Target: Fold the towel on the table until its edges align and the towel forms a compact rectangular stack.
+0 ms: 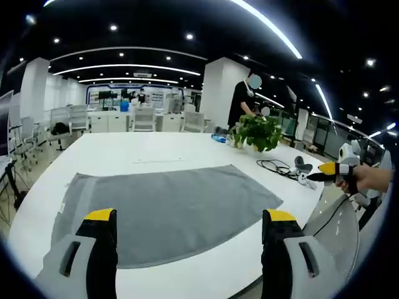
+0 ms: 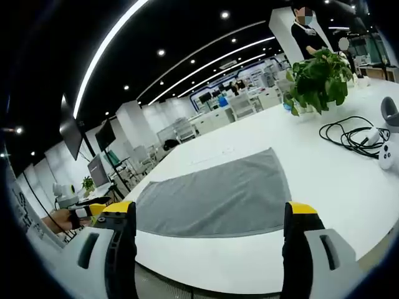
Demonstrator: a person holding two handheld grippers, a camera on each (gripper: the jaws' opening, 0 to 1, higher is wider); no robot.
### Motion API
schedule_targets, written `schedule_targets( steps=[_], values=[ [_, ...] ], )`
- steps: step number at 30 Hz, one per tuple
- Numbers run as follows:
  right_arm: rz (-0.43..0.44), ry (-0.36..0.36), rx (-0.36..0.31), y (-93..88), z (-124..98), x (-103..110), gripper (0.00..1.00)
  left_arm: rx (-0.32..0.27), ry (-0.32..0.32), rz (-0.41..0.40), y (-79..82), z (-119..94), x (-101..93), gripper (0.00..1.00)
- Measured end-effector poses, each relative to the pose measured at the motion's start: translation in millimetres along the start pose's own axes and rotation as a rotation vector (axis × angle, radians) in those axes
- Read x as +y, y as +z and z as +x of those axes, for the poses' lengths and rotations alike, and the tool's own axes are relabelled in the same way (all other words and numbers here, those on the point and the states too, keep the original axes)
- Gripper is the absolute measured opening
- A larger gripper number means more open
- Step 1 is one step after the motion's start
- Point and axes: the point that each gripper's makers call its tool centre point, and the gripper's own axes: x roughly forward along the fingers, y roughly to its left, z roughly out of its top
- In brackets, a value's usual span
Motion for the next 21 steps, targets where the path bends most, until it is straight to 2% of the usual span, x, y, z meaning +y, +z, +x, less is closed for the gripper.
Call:
schedule_targets(
  steps=[12, 21],
  values=[
    [0.025, -0.016, -0.005, 4.4, 3.5, -4.5, 0.99, 0.01, 0.006, 0.007, 4.3, 1.7, 4.5, 0.99],
    [0.025, -0.007, -0.018, 8.1, 7.2, -0.1, 0.99, 0.026, 0.019, 0.01, 0.9, 0.7, 9.7, 0.99]
  ],
)
